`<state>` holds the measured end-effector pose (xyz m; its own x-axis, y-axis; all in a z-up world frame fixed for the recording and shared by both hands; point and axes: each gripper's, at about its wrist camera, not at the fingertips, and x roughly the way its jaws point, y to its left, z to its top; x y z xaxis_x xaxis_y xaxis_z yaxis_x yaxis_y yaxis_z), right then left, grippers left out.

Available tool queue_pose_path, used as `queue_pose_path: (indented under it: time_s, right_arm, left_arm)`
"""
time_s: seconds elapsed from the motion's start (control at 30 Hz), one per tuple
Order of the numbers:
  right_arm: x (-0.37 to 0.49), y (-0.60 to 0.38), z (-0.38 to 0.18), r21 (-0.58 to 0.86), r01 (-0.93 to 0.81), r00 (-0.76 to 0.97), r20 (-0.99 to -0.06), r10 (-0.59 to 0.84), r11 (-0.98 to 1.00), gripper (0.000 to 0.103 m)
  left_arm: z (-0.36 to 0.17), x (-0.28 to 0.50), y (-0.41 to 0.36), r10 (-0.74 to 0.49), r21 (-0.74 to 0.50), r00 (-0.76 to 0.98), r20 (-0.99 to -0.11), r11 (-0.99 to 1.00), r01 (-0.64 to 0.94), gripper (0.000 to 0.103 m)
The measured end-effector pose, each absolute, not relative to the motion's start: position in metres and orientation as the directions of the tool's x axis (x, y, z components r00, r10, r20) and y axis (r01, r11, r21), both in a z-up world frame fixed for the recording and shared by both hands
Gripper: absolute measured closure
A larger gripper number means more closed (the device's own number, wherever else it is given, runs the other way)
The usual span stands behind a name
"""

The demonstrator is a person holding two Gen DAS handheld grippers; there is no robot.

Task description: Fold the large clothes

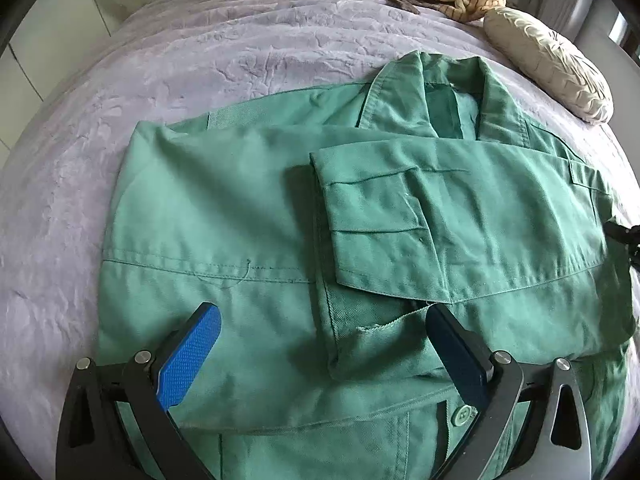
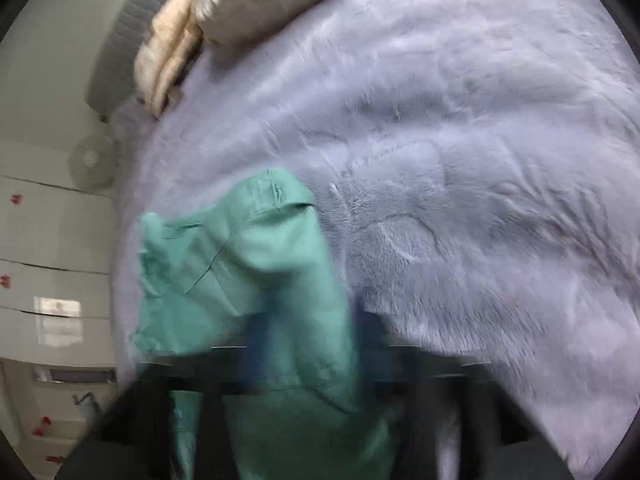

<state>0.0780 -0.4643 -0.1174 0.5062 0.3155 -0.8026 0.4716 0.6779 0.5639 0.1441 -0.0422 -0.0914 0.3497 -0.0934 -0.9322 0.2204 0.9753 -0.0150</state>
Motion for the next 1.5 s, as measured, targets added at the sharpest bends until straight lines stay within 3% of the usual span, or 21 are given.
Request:
queue_pose_path:
  time_s: [0.13, 0.27, 0.4, 0.47, 0.57, 0.67, 0.73, 0.9, 1.07, 1.13, 1.2, 1.3, 1.37, 1.5]
  right_arm:
    - [0.086, -0.46, -0.118, 0.336, 0.454, 0.419, -0.898, 0.135, 0.825, 0.1]
    - [0.067, -0.475, -0.122, 0.451, 0.514, 0.476, -0.858, 0.195, 0.73, 0.101]
    - [0.029, -0.469, -0.106, 0.457, 0.537, 0.488, -0.854, 0.181, 0.709, 0.097]
    - [0.008, -0.455, -0.092, 0.459, 0.513, 0.498, -0.848, 0.184, 0.726, 0.097]
    - [-0.007, -0.425, -0.081, 0.462, 0.446, 0.503, -0.838, 0.212, 0.767, 0.097]
    - [-0.005, -0.402, -0.093, 0.427, 0.409, 0.46, -0.86, 0.221, 0.807, 0.097]
    - [-0.002, -0.396, -0.113, 0.38, 0.439, 0.401, -0.894, 0.201, 0.814, 0.101]
    - [-0.018, -0.406, -0.118, 0.443, 0.494, 0.423, -0.874, 0.238, 0.748, 0.101]
    - [-0.039, -0.397, -0.103, 0.432, 0.49, 0.413, -0.88, 0.235, 0.757, 0.088]
    - [-0.054, -0.395, -0.095, 0.435, 0.494, 0.412, -0.88, 0.237, 0.753, 0.059]
    - [-0.059, -0.388, -0.091, 0.439, 0.499, 0.412, -0.879, 0.241, 0.748, 0.048]
    - [-0.064, -0.371, -0.087, 0.446, 0.494, 0.401, -0.879, 0.259, 0.746, 0.048]
    - [-0.067, -0.362, -0.085, 0.451, 0.491, 0.395, -0.878, 0.271, 0.745, 0.044]
    - [-0.074, -0.34, -0.081, 0.456, 0.485, 0.377, -0.879, 0.292, 0.746, 0.038]
  left_arm:
    - [-0.108, 0.149, -0.044, -0.072, 0.004, 0.332, -0.94, 0.975, 0.224, 0.0]
    - [-0.107, 0.15, -0.037, -0.069, 0.004, 0.334, -0.94, 0.977, 0.213, 0.0]
    - [-0.088, 0.141, -0.023, -0.066, 0.024, 0.366, -0.928, 0.972, 0.235, 0.001]
    - [-0.081, 0.138, -0.02, -0.082, 0.016, 0.372, -0.925, 0.968, 0.252, 0.009]
    - [-0.081, 0.136, -0.021, -0.092, 0.011, 0.365, -0.927, 0.963, 0.269, 0.009]
    - [-0.104, 0.137, -0.025, -0.046, 0.047, 0.341, -0.939, 0.965, 0.259, 0.009]
    - [-0.109, 0.137, -0.017, -0.078, 0.004, 0.329, -0.941, 0.97, 0.242, 0.009]
    - [-0.091, 0.121, 0.007, 0.004, 0.104, 0.368, -0.93, 0.962, 0.252, 0.009]
    - [-0.082, 0.097, 0.038, 0.026, 0.11, 0.339, -0.94, 0.967, 0.231, 0.009]
    - [-0.077, 0.088, 0.047, 0.033, 0.108, 0.327, -0.945, 0.971, 0.215, 0.009]
    - [-0.073, 0.076, 0.056, 0.027, 0.09, 0.308, -0.951, 0.977, 0.193, 0.009]
    - [-0.068, 0.058, 0.065, -0.006, 0.05, 0.318, -0.948, 0.984, 0.169, 0.009]
    - [-0.066, 0.051, 0.069, -0.013, 0.04, 0.318, -0.948, 0.987, 0.159, 0.0]
    - [-0.06, 0.035, 0.073, -0.009, 0.038, 0.302, -0.953, 0.988, 0.151, 0.0]
